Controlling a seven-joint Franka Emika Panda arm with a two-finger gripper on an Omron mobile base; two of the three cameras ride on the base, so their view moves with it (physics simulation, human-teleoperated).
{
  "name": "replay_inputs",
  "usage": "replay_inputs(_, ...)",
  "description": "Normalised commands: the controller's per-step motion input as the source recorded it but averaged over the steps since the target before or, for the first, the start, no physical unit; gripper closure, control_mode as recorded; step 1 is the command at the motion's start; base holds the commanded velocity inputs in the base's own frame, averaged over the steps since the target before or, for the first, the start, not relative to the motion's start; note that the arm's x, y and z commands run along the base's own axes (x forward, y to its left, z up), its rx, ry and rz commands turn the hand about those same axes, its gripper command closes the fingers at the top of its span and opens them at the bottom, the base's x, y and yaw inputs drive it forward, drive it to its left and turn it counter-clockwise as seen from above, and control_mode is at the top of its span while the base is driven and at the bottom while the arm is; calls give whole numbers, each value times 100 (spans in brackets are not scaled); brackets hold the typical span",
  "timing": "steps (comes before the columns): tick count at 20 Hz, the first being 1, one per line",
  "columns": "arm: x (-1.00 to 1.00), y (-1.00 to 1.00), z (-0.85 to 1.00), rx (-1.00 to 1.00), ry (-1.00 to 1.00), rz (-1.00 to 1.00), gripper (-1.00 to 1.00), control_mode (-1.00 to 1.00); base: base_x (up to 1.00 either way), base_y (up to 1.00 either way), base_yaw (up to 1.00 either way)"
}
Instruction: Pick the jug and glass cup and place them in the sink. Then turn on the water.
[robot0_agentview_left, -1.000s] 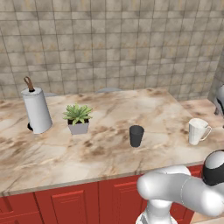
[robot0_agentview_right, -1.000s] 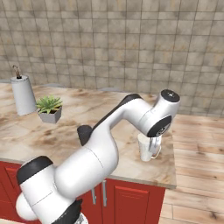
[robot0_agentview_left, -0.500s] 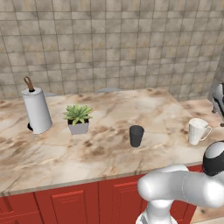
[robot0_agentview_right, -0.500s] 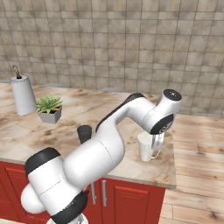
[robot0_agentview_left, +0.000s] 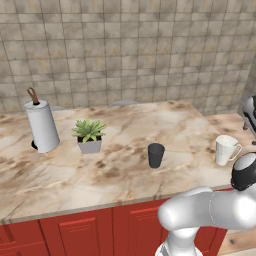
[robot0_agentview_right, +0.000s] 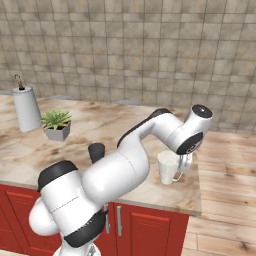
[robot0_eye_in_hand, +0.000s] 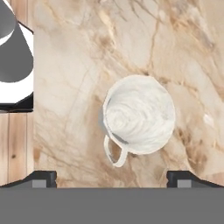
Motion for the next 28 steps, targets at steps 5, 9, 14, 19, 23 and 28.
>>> replay_inputs(5,0,-14,-12,0,2,0,-100,-100,0,0,0)
replay_inputs(9,0,0,-12,0,2,0,-100,-100,0,0,0)
replay_inputs(14,0,1,-9,0,4,0,-100,-100,0,0,0)
replay_inputs(19,3,1,-14,0,5,0,-100,-100,0,0,0)
replay_inputs(23,11,8,-16,0,4,0,-100,-100,0,0,0)
replay_inputs(28,11,7,-12,0,4,0,-100,-100,0,0,0)
